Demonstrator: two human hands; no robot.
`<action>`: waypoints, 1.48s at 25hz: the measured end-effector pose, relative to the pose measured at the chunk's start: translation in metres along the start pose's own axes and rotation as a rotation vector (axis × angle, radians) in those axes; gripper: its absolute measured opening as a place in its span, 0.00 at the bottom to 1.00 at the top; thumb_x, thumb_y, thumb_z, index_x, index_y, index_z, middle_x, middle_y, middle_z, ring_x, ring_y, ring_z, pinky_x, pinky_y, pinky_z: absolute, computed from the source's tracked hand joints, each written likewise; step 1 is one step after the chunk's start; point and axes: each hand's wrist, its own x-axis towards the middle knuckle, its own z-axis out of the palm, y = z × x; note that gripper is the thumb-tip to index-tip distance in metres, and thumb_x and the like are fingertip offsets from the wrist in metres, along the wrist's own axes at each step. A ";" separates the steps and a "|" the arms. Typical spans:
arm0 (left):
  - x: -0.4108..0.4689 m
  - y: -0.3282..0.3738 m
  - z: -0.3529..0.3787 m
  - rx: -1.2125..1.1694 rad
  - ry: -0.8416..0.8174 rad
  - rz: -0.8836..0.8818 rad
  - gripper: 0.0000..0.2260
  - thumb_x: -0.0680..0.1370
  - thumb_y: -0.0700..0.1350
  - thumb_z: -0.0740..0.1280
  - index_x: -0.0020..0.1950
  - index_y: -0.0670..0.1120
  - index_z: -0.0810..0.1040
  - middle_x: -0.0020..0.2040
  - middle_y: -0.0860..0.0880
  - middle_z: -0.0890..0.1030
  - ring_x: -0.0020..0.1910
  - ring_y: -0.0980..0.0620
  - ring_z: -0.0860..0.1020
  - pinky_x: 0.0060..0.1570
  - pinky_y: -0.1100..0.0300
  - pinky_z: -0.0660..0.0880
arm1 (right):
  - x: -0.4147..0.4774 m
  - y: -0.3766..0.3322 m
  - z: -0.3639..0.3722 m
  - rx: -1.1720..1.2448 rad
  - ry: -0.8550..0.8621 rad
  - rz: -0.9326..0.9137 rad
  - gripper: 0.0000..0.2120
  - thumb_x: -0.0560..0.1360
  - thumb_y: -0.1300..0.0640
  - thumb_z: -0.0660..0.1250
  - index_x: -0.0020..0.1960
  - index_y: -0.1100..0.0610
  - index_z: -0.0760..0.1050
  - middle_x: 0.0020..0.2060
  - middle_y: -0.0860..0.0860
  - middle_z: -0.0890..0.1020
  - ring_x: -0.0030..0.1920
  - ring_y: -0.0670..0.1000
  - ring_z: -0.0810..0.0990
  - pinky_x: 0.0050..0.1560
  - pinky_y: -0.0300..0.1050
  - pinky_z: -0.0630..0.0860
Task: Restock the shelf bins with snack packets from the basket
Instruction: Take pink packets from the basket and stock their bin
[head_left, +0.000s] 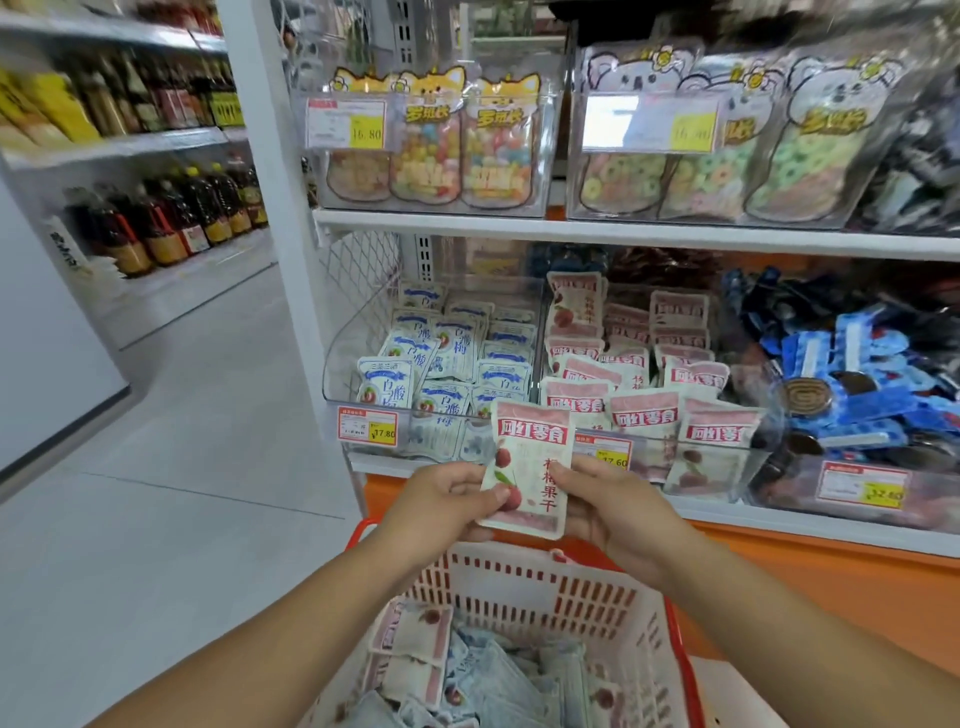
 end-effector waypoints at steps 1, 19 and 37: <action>0.003 0.005 0.002 -0.006 0.006 0.008 0.06 0.77 0.44 0.70 0.53 0.47 0.83 0.47 0.51 0.86 0.48 0.56 0.84 0.47 0.59 0.81 | 0.001 -0.005 -0.001 0.004 0.010 -0.016 0.10 0.80 0.61 0.62 0.58 0.62 0.78 0.51 0.58 0.85 0.52 0.57 0.84 0.54 0.52 0.81; 0.111 0.041 0.016 0.576 0.157 0.391 0.25 0.78 0.56 0.66 0.74 0.61 0.65 0.57 0.61 0.77 0.42 0.69 0.74 0.47 0.69 0.71 | 0.135 -0.141 -0.062 -0.360 0.598 -0.330 0.16 0.75 0.62 0.71 0.62 0.59 0.76 0.53 0.53 0.82 0.50 0.54 0.81 0.43 0.42 0.77; 0.087 0.022 -0.009 0.643 0.419 0.726 0.11 0.78 0.54 0.61 0.58 0.55 0.78 0.46 0.62 0.75 0.47 0.62 0.73 0.48 0.68 0.70 | 0.116 -0.149 -0.018 -1.028 0.648 -0.742 0.12 0.79 0.55 0.64 0.59 0.58 0.76 0.50 0.56 0.81 0.50 0.56 0.79 0.51 0.48 0.75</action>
